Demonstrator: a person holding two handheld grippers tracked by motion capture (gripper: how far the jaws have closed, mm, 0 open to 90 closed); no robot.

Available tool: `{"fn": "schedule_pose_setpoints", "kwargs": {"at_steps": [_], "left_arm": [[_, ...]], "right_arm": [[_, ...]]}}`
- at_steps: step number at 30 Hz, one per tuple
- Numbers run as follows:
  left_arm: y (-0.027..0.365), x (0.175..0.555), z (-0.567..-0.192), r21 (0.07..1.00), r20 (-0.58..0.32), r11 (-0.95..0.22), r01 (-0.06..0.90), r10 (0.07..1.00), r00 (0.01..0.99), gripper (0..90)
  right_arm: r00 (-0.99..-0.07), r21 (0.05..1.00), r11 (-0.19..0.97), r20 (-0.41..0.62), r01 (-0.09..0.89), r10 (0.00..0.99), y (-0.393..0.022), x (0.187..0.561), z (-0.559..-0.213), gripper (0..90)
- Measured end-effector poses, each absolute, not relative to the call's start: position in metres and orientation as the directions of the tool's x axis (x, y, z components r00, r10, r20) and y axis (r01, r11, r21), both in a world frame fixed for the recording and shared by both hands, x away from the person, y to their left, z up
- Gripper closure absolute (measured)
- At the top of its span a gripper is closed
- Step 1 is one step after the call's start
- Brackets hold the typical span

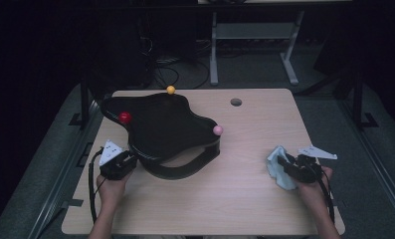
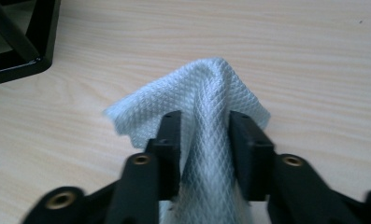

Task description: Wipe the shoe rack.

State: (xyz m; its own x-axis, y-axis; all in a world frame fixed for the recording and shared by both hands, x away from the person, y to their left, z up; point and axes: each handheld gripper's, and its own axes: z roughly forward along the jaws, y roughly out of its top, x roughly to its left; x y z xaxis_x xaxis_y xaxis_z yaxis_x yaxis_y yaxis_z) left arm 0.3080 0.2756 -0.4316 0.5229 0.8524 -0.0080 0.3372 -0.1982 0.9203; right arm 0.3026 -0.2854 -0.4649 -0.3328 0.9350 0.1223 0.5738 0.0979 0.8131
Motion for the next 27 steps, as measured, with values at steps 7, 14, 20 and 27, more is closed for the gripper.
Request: {"fn": "schedule_pose_setpoints", "kwargs": {"at_steps": [7, 14, 20, 27], "left_arm": [[0.276, 0.307, -0.431, 0.925, -0.025, -0.181, 0.336, 0.850, 0.525, 73.3], [0.278, 0.306, -0.431, 0.927, -0.034, -0.170, 0.334, 0.850, 0.526, 67.0], [0.278, 0.303, -0.432, 0.925, -0.030, -0.177, 0.337, 0.849, 0.528, 65.6], [0.280, 0.301, -0.430, 0.928, -0.010, -0.188, 0.321, 0.850, 0.527, 72.8]], "right_arm": [[-0.389, 0.844, 0.091, 0.146, 0.529, 0.910, -0.284, 0.294, -0.459, 48.4], [-0.453, 0.866, 0.133, 0.117, 0.483, 0.884, -0.269, 0.290, -0.450, 41.6], [-0.512, 0.891, 0.161, 0.090, 0.425, 0.854, -0.253, 0.285, -0.439, 38.5], [-0.569, 0.891, 0.188, 0.092, 0.413, 0.817, -0.233, 0.288, -0.437, 37.6]]}}
